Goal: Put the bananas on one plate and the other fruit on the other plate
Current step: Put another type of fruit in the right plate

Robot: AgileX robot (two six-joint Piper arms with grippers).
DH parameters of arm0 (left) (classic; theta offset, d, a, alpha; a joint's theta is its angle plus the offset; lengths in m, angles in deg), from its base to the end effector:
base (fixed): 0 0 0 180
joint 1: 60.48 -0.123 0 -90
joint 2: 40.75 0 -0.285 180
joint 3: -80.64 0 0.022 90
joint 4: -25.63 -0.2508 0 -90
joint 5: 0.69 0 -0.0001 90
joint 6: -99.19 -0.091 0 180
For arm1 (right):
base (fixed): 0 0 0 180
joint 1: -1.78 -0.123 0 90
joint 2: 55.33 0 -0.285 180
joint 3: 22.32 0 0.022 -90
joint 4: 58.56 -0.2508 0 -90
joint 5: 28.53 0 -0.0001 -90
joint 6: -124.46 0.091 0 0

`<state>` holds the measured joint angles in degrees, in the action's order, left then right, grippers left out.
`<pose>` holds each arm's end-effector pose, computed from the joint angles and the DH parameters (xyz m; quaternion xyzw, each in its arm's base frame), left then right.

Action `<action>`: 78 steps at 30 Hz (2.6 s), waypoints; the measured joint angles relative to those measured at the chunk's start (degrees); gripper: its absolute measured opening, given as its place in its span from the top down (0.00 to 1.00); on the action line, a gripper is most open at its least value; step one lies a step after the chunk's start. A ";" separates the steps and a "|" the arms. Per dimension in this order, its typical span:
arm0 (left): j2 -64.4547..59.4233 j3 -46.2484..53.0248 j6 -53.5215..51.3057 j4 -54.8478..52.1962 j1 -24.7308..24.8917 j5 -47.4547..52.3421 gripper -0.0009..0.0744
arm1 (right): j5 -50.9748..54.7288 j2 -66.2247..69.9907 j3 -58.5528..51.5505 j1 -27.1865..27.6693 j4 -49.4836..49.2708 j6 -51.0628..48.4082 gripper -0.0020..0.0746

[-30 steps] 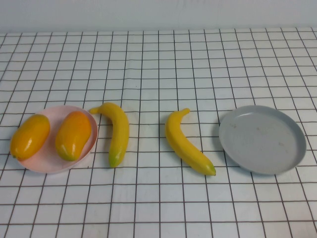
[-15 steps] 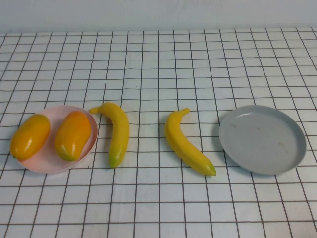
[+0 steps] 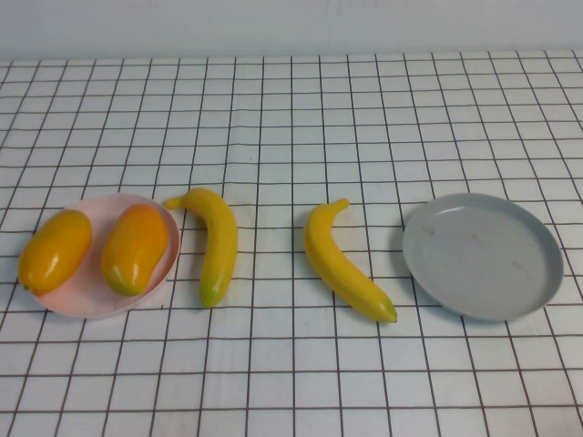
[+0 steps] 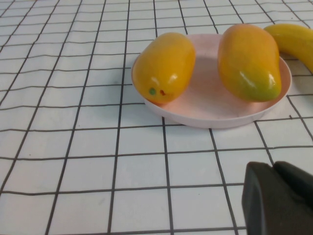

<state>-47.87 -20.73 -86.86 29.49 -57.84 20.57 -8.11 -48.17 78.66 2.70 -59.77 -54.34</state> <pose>0.0525 -0.0047 0.1722 0.0430 0.8025 -0.0108 0.5950 0.0532 -0.0002 0.1711 0.0206 0.8015 0.0103 0.5976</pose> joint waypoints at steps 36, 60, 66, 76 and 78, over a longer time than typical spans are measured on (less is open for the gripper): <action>0.00 0.00 0.00 0.10 -0.02 0.00 0.99 | -12.65 -0.14 0.00 0.00 -55.46 -0.35 0.99; 0.00 0.00 0.00 0.10 -0.02 0.00 0.99 | 37.73 66.64 62.82 -4.09 -23.01 -24.60 0.99; 0.00 0.00 0.00 0.10 -0.02 0.00 0.99 | 47.03 80.44 76.65 -19.39 3.80 -7.12 0.99; 0.00 0.00 0.00 0.10 -0.02 0.00 0.99 | 49.90 103.39 95.38 -31.05 7.02 -8.43 0.97; 0.00 0.00 0.00 0.10 -0.02 0.00 0.99 | 49.90 106.36 98.47 -32.39 7.11 -9.43 0.90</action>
<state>-47.87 -20.73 -86.86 29.59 -57.86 20.57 41.80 58.19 177.13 -29.69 -52.66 -63.77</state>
